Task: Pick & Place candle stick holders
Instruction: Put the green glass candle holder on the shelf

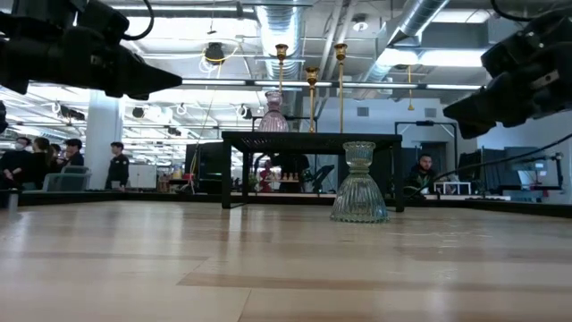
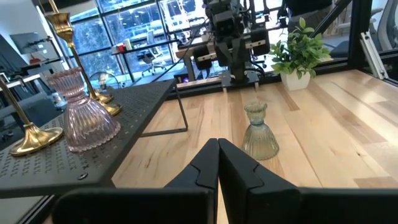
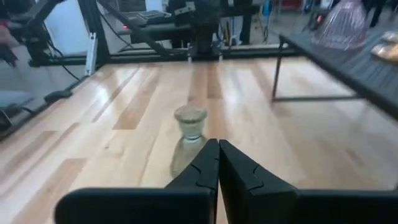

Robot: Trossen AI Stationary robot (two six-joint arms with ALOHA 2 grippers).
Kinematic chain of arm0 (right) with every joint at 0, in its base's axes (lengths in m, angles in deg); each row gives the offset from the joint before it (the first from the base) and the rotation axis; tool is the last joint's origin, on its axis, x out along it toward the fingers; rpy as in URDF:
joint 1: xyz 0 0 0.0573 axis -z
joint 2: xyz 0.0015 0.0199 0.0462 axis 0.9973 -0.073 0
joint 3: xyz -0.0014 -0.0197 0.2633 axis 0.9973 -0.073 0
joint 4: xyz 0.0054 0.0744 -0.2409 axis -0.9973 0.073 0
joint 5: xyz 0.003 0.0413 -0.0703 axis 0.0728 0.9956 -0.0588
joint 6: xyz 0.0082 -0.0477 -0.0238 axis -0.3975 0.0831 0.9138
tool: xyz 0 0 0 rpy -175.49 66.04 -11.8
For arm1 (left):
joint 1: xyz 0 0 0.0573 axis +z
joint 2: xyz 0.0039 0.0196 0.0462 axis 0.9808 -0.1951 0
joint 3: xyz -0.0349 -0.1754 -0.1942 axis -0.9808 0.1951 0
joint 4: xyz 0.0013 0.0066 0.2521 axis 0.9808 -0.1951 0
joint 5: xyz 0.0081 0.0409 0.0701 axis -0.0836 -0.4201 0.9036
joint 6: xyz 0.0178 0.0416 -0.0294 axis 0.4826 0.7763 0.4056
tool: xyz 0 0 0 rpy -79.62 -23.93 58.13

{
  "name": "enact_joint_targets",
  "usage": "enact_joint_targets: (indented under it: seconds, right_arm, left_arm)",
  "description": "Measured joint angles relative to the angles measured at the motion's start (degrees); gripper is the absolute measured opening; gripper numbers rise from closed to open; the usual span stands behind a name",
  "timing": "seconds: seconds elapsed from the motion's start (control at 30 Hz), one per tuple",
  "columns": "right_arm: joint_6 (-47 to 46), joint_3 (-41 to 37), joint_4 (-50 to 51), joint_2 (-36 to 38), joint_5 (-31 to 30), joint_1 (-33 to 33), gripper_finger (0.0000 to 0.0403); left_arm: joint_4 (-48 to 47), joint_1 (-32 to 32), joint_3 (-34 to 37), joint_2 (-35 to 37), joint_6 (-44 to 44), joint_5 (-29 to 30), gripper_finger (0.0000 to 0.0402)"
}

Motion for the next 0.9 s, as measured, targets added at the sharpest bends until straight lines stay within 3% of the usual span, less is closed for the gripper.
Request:
enact_joint_targets:
  seconds: [0.2, 0.63, 0.9]
  right_arm:
    - [-3.51, -0.02, -8.67, -8.24, -0.10, -2.11, 0.0000]
    - [-0.36, 2.08, -27.26, -33.30, -1.52, -6.71, 0.0000]
    - [1.50, 7.42, -28.92, -49.55, -1.51, -7.71, 0.0000]
  left_arm:
    - [0.26, 0.00, 0.00, 0.00, 0.00, -0.01, 0.0007]
    - [0.28, 0.00, 0.00, 0.00, 0.15, -0.01, 0.0008]
    - [0.28, 0.00, -0.02, 0.00, 0.15, -0.01, 0.0008]
